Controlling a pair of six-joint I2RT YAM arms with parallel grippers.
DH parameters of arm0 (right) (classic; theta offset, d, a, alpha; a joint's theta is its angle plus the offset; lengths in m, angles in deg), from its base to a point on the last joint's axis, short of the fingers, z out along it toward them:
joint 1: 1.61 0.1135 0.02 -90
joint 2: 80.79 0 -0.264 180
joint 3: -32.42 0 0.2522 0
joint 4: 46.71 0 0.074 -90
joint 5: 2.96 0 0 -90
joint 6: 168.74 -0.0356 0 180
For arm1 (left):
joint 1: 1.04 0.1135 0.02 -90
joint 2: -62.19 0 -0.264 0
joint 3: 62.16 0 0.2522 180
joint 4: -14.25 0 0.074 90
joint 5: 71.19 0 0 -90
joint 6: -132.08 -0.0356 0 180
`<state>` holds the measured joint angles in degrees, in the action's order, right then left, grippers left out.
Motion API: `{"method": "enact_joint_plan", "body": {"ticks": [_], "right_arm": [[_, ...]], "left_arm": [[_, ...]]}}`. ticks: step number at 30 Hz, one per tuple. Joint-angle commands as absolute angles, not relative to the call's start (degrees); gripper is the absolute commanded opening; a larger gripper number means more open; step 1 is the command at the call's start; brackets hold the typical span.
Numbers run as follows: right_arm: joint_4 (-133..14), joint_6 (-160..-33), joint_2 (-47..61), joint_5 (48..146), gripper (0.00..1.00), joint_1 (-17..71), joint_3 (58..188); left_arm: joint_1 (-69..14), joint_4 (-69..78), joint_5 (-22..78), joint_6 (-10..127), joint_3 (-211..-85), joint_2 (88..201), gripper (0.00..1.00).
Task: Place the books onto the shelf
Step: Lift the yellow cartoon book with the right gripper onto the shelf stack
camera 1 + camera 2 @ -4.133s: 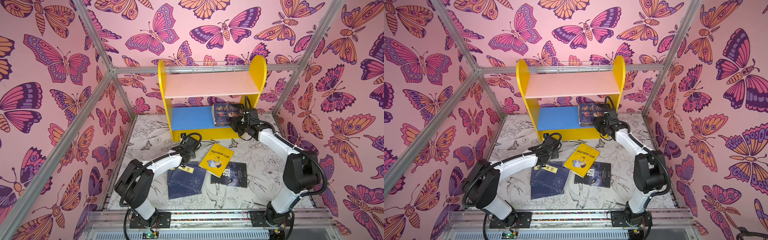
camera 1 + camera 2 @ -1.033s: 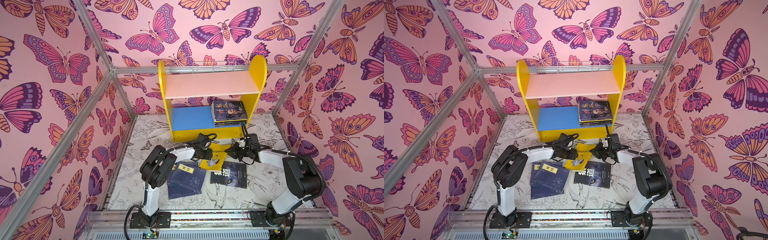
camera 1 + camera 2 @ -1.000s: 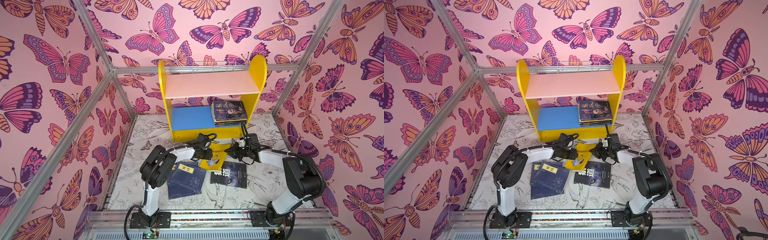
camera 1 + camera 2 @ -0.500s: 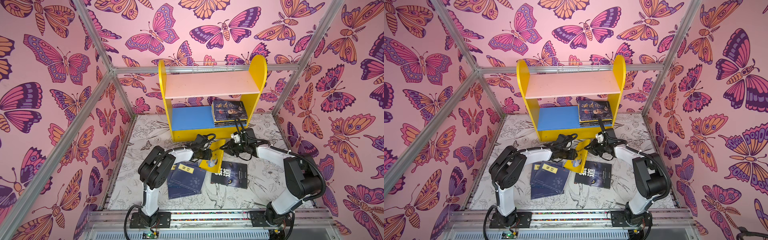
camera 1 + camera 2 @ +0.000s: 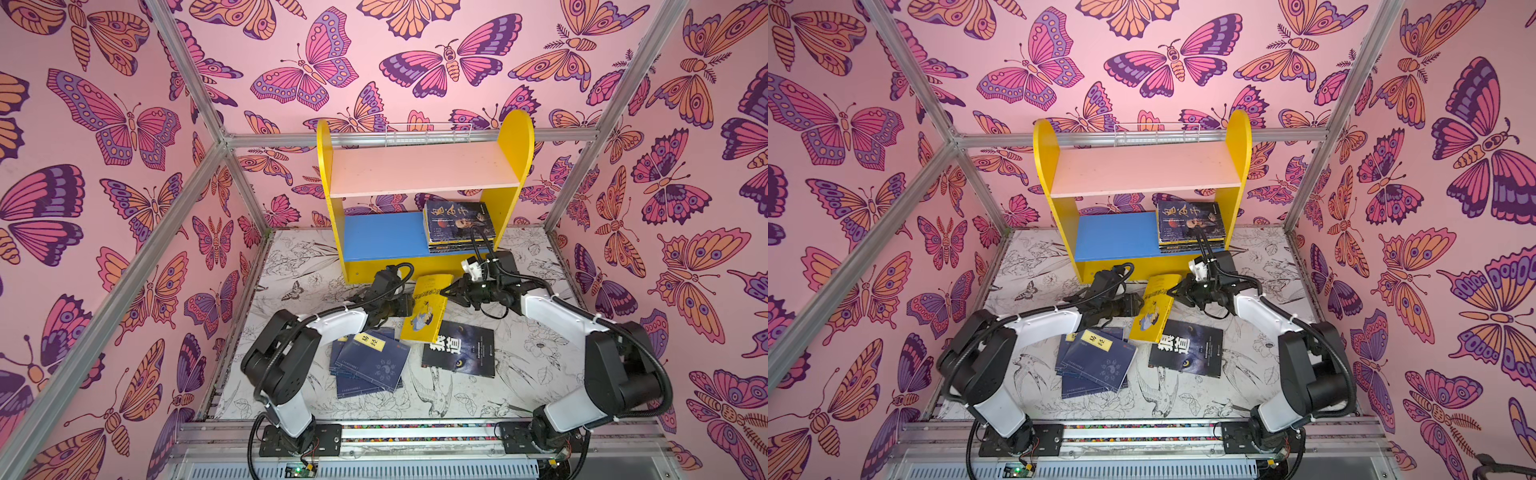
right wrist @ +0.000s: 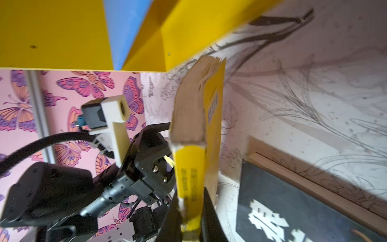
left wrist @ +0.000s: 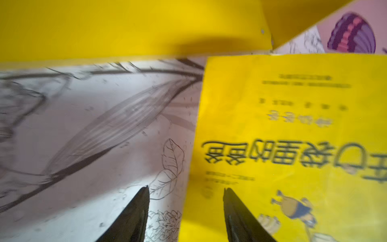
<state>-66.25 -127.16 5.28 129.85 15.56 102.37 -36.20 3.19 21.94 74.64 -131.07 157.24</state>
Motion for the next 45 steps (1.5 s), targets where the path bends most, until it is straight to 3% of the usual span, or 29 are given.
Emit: {"method": "enact_joint_plan", "body": {"ticks": [1,7,16,26,45], "right_arm": [[-56.25,-131.23,1.19,135.07,0.00,14.39,107.06],[-45.00,-140.07,2.97,132.26,0.00,12.81,113.18],[-32.17,-149.12,8.53,111.07,0.00,12.90,117.46],[-25.17,-154.37,8.87,94.58,0.00,13.85,111.99],[-22.41,-158.63,6.22,89.46,0.00,14.35,103.40]], "left_arm": [[-35.15,0.27,10.58,78.95,-129.13,152.98,0.59],[-35.01,-1.09,6.81,79.87,-127.38,150.51,0.59],[-35.36,-1.22,8.96,79.70,-128.30,152.28,0.59],[-35.76,-1.63,8.79,78.95,-127.46,151.40,0.59],[-36.30,-2.16,8.79,77.88,-127.51,151.12,0.59]]}}
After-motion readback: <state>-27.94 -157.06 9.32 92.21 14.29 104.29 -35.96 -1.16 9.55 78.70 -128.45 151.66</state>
